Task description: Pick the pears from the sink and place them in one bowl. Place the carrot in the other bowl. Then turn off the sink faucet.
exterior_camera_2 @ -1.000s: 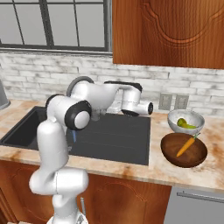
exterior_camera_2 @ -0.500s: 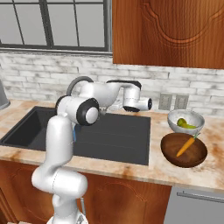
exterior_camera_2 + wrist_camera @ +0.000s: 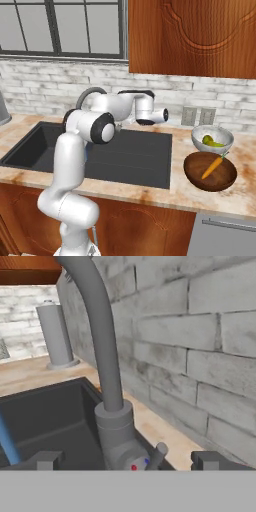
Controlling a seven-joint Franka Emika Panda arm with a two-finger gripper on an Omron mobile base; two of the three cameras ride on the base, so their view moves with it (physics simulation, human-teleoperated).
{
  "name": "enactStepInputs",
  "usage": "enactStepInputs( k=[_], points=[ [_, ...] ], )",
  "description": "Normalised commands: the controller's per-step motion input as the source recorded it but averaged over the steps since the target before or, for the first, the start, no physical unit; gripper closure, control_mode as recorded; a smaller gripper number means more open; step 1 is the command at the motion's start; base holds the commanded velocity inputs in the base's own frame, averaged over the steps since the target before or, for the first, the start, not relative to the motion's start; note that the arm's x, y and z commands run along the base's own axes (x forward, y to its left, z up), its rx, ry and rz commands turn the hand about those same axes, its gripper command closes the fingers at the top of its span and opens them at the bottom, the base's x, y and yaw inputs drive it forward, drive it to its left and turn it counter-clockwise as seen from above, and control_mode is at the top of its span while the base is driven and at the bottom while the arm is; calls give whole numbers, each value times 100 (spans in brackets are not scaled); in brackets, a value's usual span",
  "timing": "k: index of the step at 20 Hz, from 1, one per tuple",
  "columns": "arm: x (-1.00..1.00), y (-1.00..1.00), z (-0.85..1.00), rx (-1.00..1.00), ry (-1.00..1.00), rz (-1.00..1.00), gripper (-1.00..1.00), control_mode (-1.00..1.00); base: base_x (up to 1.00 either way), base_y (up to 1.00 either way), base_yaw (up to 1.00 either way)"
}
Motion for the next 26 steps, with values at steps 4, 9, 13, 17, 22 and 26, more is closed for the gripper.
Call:
enactStepInputs(
  k=[4,9,13,17,22,26],
  points=[
    [0,18,-7,-6,0,0,-100,-100,0,0,0],
    [0,6,0,-4,0,0,-100,-100,0,0,0],
    [-3,-25,-28,-1,-1,0,-100,-100,0,0,0],
    [1,-17,-24,0,-1,0,-100,-100,0,0,0],
    [51,0,-16,-2,-6,0,-100,-100,0,0,0],
    [67,0,-23,-4,-10,0,-100,-100,0,0,0]
  ],
)
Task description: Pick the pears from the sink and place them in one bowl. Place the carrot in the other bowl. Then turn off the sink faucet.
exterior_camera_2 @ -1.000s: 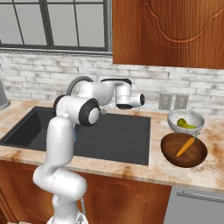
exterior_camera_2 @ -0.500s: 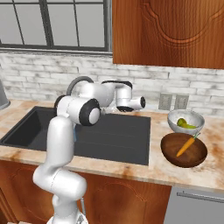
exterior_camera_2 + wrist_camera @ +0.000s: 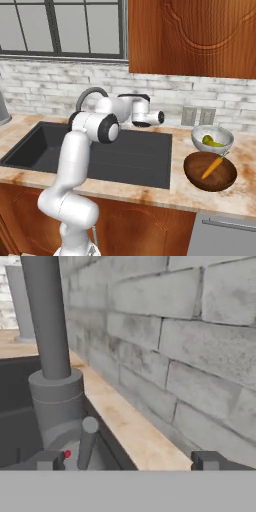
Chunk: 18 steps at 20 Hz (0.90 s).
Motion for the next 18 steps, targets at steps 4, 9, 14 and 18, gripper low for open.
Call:
enactStepInputs(
  k=[4,9,14,18],
  points=[
    [51,0,-20,-4,-11,0,-100,-100,0,0,0],
    [9,19,-5,-1,-7,0,-100,-100,0,0,0],
    [-27,99,0,6,-15,-7,-100,-100,0,0,0],
    [-18,91,0,0,-15,-8,-100,-100,0,0,0]
  ],
)
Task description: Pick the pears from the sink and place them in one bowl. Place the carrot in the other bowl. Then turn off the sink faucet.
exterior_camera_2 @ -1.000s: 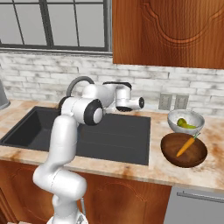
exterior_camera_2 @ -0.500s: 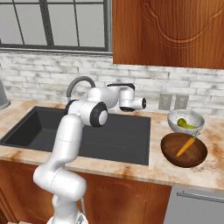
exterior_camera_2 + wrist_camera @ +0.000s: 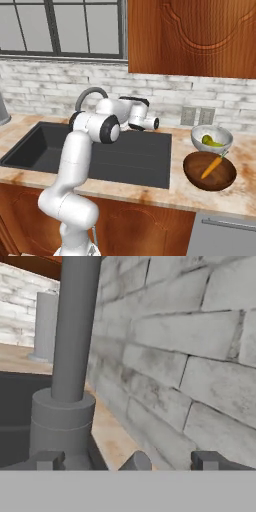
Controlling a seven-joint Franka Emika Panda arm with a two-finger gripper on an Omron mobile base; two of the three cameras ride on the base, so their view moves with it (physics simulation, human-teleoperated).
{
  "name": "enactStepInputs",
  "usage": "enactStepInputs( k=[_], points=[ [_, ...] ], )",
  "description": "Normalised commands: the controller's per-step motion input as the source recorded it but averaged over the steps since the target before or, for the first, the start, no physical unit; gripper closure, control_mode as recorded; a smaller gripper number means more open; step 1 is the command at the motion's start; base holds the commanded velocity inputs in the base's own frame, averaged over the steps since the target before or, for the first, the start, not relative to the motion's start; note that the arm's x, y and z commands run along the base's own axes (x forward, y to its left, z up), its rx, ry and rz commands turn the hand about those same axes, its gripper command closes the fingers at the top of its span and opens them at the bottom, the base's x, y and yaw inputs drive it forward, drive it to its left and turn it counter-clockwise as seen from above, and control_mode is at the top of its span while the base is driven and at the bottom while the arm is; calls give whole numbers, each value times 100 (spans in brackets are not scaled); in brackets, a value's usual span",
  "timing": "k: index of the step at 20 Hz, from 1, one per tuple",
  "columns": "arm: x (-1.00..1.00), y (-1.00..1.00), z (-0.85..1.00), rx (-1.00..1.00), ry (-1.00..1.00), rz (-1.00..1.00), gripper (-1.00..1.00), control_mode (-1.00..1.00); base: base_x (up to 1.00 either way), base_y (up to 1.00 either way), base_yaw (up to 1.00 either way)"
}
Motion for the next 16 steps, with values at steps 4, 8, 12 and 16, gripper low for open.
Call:
enactStepInputs(
  k=[4,8,12,16],
  points=[
    [26,-4,0,0,-6,-1,-100,-100,0,0,0],
    [24,-12,0,0,-1,0,-100,-100,0,0,0],
    [-11,34,0,0,-2,0,-100,-100,0,0,0],
    [-23,58,0,0,-3,0,-100,-100,0,0,0]
  ],
)
